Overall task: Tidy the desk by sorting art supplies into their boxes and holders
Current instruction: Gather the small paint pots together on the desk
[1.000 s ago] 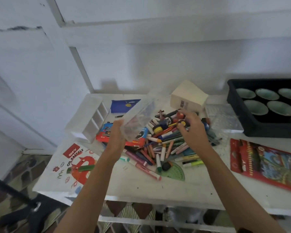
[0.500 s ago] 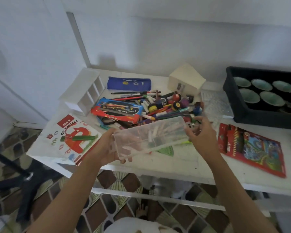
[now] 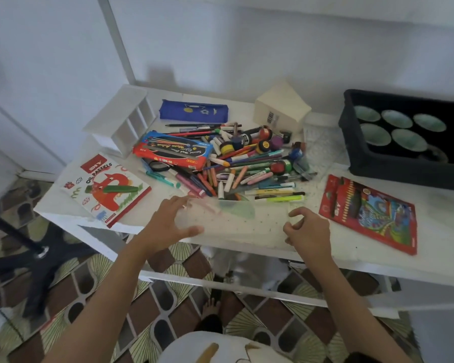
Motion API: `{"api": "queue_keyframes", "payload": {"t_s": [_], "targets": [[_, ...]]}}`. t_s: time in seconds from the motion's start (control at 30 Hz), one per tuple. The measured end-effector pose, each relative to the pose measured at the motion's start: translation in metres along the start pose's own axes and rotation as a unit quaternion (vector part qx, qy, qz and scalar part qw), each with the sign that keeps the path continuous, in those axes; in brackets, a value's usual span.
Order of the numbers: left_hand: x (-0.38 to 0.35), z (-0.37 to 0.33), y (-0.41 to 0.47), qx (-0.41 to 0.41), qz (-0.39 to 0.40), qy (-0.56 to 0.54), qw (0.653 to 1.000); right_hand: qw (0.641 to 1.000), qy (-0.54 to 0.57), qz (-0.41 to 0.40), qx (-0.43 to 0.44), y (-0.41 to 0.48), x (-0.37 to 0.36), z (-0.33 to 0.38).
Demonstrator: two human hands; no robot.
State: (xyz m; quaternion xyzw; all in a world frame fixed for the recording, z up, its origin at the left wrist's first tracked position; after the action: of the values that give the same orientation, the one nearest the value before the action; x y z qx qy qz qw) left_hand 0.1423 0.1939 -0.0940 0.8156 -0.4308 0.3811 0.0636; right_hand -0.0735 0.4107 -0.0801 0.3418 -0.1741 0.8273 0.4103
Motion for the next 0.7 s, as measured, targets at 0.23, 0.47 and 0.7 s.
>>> {"api": "queue_keyframes", "payload": {"t_s": [0.23,0.47,0.7], "targets": [[-0.021,0.008,-0.002,-0.070,-0.074,0.071,0.992,1.000,-0.010,0.020,0.008,0.002,0.010,-0.015],[-0.032,0.017,0.002,-0.102,-0.121,0.073,0.985,0.998,-0.013,0.050,0.042,0.008,0.015,-0.021],[-0.015,0.028,0.008,-0.053,-0.151,0.131,0.978,0.986,-0.083,0.132,0.062,0.033,0.009,-0.007]]}}
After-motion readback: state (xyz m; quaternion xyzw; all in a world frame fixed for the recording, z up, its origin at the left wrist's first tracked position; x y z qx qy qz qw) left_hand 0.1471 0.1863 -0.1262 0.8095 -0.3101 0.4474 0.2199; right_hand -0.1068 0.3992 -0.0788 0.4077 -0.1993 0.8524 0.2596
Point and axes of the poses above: each hand's wrist, its own y-axis towards the middle knuckle, its own x-axis out of the back of the hand, z = x × y, the point moved 2 cm from there along y, towards the middle knuckle, and after that the axes turned 6 degrees about x, right-handed, at the moved point
